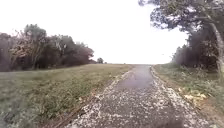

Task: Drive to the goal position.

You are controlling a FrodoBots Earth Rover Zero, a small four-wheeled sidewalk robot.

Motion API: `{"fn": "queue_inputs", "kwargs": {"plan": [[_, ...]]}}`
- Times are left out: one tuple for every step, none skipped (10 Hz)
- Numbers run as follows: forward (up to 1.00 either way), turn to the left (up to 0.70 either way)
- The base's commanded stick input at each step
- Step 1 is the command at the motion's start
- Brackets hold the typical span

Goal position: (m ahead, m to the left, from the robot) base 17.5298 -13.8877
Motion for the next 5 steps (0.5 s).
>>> {"fn": "queue_inputs", "kwargs": {"plan": [[0.7, 0.0], [0.7, 0.0], [0.7, 0.0], [0.7, 0.0], [0.7, 0.0]]}}
